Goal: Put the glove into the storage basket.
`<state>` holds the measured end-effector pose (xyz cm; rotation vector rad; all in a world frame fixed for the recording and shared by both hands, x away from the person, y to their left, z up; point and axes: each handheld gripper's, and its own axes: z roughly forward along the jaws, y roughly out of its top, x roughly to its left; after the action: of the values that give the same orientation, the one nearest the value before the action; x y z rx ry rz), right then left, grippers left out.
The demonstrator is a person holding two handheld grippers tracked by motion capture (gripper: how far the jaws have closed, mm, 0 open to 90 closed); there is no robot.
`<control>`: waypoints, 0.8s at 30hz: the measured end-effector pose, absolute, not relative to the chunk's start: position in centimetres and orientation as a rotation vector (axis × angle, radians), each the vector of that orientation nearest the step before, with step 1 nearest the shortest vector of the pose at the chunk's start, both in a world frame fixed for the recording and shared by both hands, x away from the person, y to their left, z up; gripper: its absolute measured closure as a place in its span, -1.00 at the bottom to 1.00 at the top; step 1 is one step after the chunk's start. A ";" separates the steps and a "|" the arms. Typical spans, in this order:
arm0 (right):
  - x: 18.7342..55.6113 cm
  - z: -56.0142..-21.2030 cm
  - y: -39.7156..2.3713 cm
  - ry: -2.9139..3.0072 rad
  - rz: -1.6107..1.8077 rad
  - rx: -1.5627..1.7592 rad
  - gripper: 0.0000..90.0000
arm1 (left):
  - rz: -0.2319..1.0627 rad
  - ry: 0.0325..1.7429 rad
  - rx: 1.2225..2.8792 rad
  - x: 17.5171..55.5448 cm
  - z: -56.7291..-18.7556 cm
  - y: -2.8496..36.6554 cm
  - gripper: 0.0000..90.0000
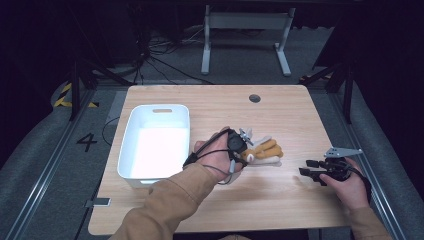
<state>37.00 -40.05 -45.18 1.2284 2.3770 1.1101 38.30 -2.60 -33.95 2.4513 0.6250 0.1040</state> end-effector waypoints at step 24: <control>39.9 -44.7 -36.4 2.460 1.146 1.119 0.05 | 0.234 0.892 2.329 38.1 -30.1 7.2 0.55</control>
<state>39.86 -36.43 -44.69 1.1188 2.4604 1.1465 38.08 7.19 -30.07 2.3287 0.8924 0.2336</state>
